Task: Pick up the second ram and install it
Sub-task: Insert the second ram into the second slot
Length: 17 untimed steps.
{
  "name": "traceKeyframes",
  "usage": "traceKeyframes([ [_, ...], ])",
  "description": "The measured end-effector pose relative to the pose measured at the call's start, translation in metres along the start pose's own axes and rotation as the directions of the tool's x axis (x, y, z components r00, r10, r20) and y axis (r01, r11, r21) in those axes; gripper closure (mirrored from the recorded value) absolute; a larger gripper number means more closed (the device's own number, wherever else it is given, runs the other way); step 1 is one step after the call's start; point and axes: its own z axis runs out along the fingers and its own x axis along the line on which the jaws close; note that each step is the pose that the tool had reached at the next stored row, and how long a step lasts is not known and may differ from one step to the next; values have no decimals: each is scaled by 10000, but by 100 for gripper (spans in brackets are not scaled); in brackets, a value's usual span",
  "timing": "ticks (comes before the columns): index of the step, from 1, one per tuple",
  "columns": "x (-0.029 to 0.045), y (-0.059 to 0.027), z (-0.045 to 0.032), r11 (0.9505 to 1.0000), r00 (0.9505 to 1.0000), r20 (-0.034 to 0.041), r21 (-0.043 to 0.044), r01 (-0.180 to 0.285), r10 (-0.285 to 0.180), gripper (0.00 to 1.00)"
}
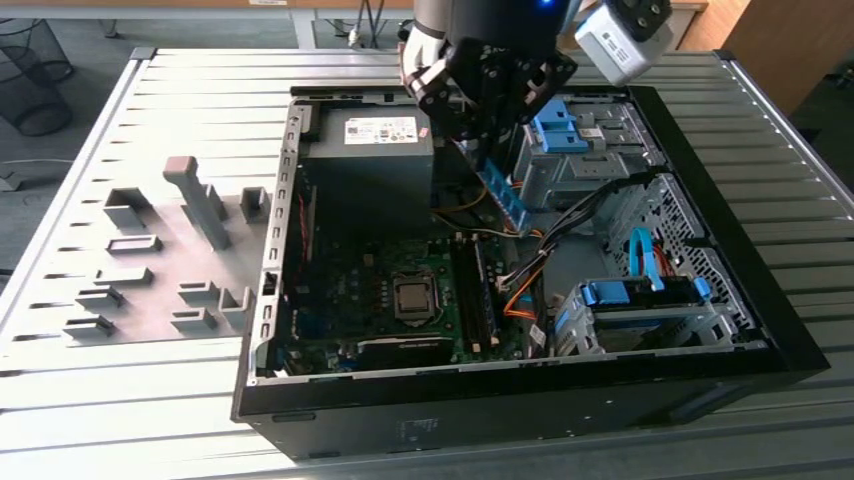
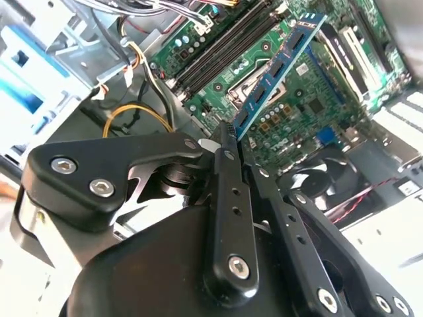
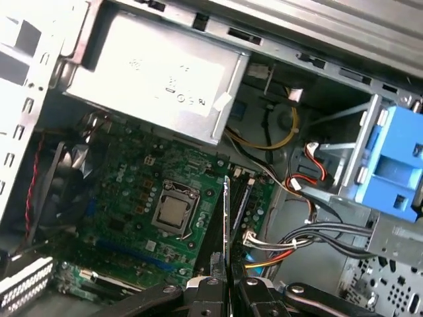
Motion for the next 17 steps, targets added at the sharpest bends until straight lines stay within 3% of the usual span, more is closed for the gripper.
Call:
traceKeyframes([
  [5, 0, 1, 11, 9968, 9968, -6, 11, -793, 793, 86],
  [9, 0, 2, 19, 9895, 9895, -11, 16, -1444, 1444, 86],
  [13, 0, 3, 28, 9774, 9774, -15, 24, -2116, 2116, 86],
  [17, 0, 3, 38, 9610, 9610, -19, 32, -2766, 2766, 86],
])
